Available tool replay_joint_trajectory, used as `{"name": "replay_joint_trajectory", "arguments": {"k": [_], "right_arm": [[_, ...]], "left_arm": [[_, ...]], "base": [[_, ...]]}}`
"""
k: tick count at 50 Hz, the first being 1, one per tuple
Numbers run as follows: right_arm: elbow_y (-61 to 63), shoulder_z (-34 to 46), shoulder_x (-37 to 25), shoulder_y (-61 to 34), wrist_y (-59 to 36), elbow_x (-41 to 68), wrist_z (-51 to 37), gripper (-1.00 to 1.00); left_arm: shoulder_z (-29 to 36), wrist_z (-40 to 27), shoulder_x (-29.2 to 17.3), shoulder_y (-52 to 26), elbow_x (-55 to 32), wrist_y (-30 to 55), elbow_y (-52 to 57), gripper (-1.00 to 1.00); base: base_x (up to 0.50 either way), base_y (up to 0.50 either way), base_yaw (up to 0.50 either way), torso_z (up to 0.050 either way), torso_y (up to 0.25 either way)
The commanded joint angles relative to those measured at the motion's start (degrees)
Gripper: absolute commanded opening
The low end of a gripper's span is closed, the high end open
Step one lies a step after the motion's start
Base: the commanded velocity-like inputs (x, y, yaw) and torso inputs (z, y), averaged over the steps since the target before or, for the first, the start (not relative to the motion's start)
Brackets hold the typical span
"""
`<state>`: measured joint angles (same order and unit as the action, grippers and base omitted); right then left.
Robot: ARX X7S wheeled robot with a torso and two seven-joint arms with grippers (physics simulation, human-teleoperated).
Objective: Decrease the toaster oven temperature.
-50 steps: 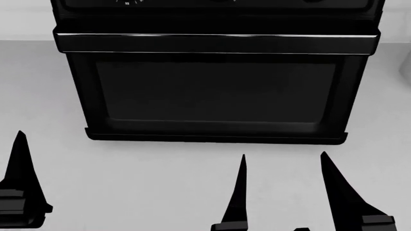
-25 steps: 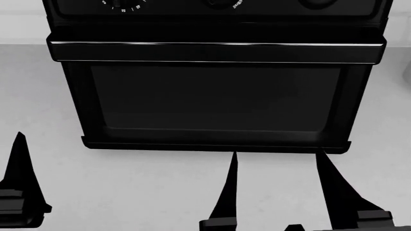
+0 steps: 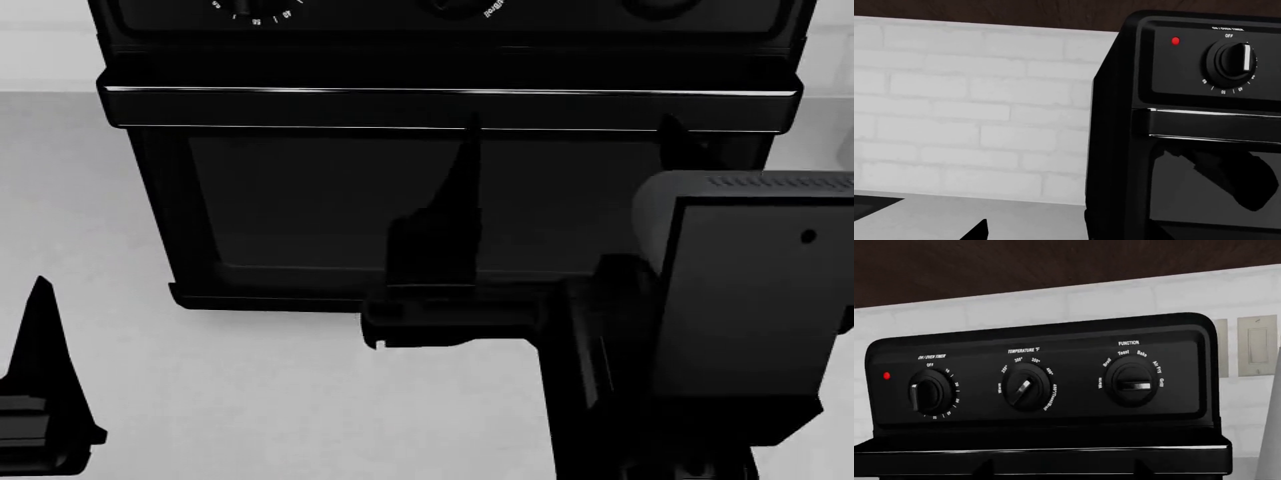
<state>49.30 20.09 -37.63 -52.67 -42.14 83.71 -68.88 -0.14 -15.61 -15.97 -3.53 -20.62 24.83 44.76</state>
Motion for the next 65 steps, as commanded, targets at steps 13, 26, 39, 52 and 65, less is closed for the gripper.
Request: {"name": "replay_joint_trajectory", "arguments": {"k": [13, 26, 39, 52, 65], "right_arm": [[-13.25, 4.72, 4.13, -23.73, -2.03, 20.83, -11.47, 1.00], [-20.07, 5.60, 6.82, -24.29, -0.79, 19.71, -8.74, 1.00], [-25.15, 7.02, 9.56, -23.83, 0.25, 18.56, -6.96, 1.00], [-28.07, 8.51, 11.19, -23.60, 0.42, 16.59, -4.74, 1.00], [-32.43, 9.65, 12.07, -23.91, 0.40, 14.11, -1.04, 1.00]], "left_arm": [[0.03, -0.55, -0.92, 0.42, -0.91, -0.98, -0.53, 1.00], [-0.49, -1.00, -1.60, 0.68, -1.70, -1.07, -0.26, 1.00], [-1.45, -0.78, -1.92, 1.61, -2.35, -2.70, -1.31, 1.00], [-1.22, -0.62, -2.08, 1.54, -2.32, -3.63, -2.57, 1.00], [-0.74, -0.84, -2.35, 1.69, -2.06, -3.92, -2.84, 1.00]], "base": [[0.00, 0.00, 0.00, 0.000, 0.000], [0.00, 0.00, 0.00, 0.000, 0.000], [0.00, 0.00, 0.00, 0.000, 0.000], [0.00, 0.00, 0.00, 0.000, 0.000], [0.00, 0.00, 0.00, 0.000, 0.000]]}}
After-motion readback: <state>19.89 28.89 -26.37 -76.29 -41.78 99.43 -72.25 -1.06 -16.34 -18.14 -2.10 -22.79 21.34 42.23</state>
